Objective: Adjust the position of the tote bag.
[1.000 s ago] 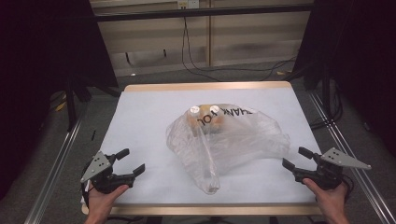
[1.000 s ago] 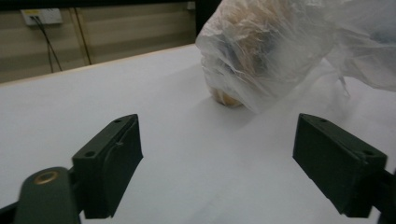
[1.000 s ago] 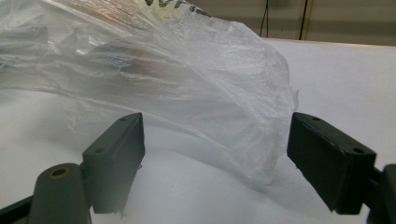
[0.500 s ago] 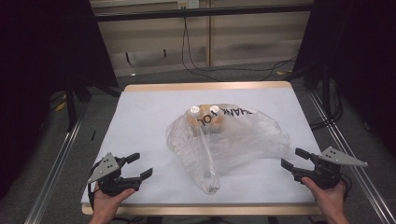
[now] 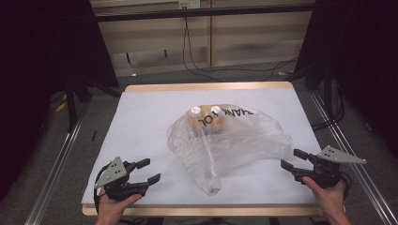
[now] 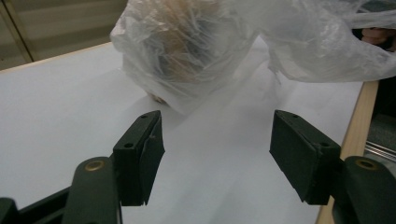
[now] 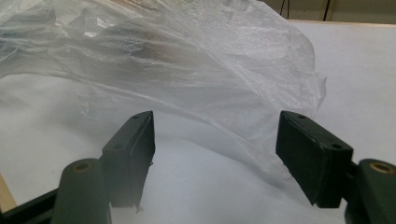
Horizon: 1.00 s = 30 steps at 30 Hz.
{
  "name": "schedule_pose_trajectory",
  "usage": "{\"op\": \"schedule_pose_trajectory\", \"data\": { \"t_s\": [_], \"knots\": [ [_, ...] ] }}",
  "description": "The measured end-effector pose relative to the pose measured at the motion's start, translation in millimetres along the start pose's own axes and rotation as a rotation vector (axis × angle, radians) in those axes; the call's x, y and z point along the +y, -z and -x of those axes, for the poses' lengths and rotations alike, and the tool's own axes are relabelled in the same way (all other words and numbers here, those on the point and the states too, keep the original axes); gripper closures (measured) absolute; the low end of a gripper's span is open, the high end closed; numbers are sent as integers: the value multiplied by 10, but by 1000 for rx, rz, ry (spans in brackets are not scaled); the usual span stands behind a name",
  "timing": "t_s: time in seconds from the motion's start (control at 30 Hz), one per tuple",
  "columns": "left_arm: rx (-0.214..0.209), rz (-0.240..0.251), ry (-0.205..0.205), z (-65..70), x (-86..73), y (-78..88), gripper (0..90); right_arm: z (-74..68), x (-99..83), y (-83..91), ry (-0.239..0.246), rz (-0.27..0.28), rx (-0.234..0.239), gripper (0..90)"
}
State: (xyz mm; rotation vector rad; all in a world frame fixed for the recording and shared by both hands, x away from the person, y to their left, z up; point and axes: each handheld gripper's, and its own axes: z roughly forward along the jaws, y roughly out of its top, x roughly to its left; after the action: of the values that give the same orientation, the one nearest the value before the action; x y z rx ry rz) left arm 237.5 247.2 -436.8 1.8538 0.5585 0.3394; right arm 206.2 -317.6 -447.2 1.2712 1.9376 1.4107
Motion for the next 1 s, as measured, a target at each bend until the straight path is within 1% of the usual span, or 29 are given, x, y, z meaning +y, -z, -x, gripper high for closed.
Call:
{"op": "schedule_pose_trajectory", "data": {
  "t_s": [0.03,0.07,0.1,0.17,0.2,0.23,0.27,0.3,0.33,0.37,0.43,0.47,0.5,0.53,0.57,0.6,0.63,0.67,0.73,0.8,0.83,0.87,1.0],
  "knots": [
    [0,0,0,0,0,0,349,-6,1,0,4,-4,5,298],
    [1,-6,-14,44,22,6,350,-13,3,-3,16,-7,6,306],
    [1,-6,-14,44,22,6,356,-13,3,-3,16,-7,6,306],
    [-38,15,-22,83,41,-5,364,-36,10,-11,28,-14,11,321],
    [-38,2,-25,99,54,3,372,-47,11,-12,29,-21,8,326],
    [-53,7,-32,100,62,0,373,-54,11,-15,33,-24,9,332],
    [-43,4,-31,119,71,1,381,-56,13,-17,37,-25,11,338],
    [-61,8,-30,131,78,-6,394,-56,15,-19,36,-27,11,342],
    [-59,8,-30,151,87,-13,400,-55,20,-21,32,-26,9,352],
    [-66,4,-36,163,96,-18,404,-46,24,-26,39,-22,13,362],
    [-79,5,-42,198,118,-37,421,-34,31,-34,38,-24,11,377],
    [-92,9,-49,209,129,-49,421,-27,32,-38,40,-24,13,382],
    [-97,14,-42,233,141,-60,423,-22,32,-41,40,-25,12,386],
    [-103,12,-56,250,160,-68,432,-18,33,-41,40,-27,14,388],
    [-103,12,-56,250,160,-68,434,-18,33,-41,40,-27,14,388],
    [-121,15,-62,286,184,-91,435,-16,36,-37,35,-27,14,388],
    [-124,12,-69,311,199,-98,439,-15,38,-34,35,-25,12,390],
    [-149,19,-67,330,210,-114,446,-13,40,-33,39,-22,14,391],
    [-169,29,-72,377,239,-145,458,-15,44,-36,41,-22,15,393],
    [-184,28,-87,411,261,-172,478,-19,48,-40,39,-27,14,403],
    [-190,19,-98,422,272,-182,504,-21,50,-44,36,-27,13,411],
    [-197,23,-91,433,275,-197,512,-22,53,-49,34,-25,16,415],
    [-222,18,-95,466,307,-254,528,-24,65,-62,41,-30,13,436]
  ]
}}
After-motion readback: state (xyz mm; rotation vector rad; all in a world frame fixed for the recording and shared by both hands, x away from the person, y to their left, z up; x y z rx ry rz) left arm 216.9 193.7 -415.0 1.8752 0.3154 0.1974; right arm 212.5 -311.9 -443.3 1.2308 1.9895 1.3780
